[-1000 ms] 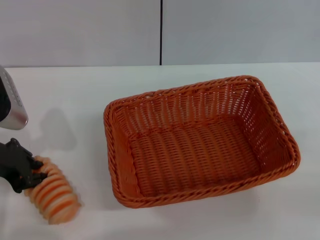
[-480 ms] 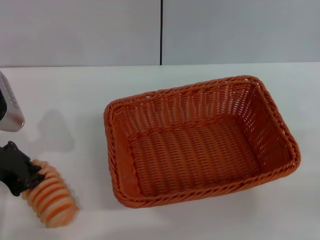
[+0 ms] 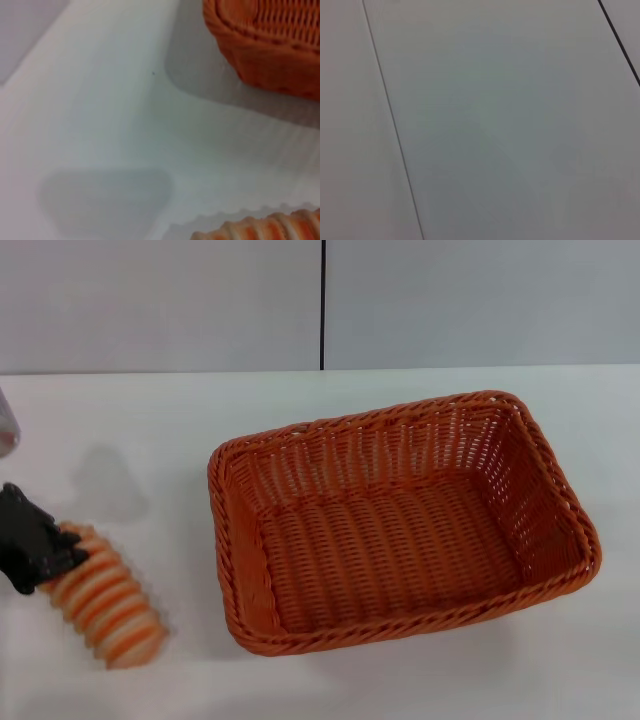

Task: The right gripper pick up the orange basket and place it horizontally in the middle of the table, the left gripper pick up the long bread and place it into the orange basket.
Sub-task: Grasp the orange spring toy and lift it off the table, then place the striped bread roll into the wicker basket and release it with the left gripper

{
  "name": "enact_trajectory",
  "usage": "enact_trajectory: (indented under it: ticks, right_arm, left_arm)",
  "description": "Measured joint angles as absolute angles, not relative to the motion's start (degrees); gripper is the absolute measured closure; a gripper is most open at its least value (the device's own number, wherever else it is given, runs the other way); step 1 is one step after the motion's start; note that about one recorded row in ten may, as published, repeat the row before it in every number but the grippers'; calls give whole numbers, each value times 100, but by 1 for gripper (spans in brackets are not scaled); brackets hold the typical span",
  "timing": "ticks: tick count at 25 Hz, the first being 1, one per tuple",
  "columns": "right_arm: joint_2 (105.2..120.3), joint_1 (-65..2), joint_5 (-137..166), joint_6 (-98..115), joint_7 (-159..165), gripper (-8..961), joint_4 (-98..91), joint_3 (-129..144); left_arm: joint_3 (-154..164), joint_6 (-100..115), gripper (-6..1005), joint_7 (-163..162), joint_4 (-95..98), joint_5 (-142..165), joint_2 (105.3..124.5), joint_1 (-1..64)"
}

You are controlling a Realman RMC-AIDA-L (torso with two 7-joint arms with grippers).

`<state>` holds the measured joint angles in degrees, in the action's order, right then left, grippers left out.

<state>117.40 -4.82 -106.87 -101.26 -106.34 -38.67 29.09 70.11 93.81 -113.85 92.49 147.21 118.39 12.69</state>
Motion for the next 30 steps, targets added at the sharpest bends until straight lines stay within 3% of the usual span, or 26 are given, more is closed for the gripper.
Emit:
enact_trajectory:
  ticks: [7, 13, 17, 25, 30]
  right_arm:
    - [11735, -502, -10688, -10142, -10635, 364, -3867, 2909]
    - [11735, -550, -10688, -10146, -10635, 365, -3867, 2910]
    - [11753, -582, -10688, -10149, -10635, 364, -3867, 2930]
    - [11773, -595, -10688, -10146, -10635, 364, -3867, 2940]
    - [11777, -597, -10688, -10156, -10635, 365, -3867, 2923]
  left_arm:
    - [6271, 9906, 893, -11368, 9779, 14604, 11829, 1590]
    - [4746, 10789, 911, -11307, 10006, 14430, 11803, 2537]
    - [4698, 10875, 910, -11647, 10117, 14285, 11844, 2829]
    - [5692, 10209, 923, -12666, 9877, 12899, 11874, 2748]
    - [6633, 9140, 927, -13024, 9812, 12112, 11866, 2282]
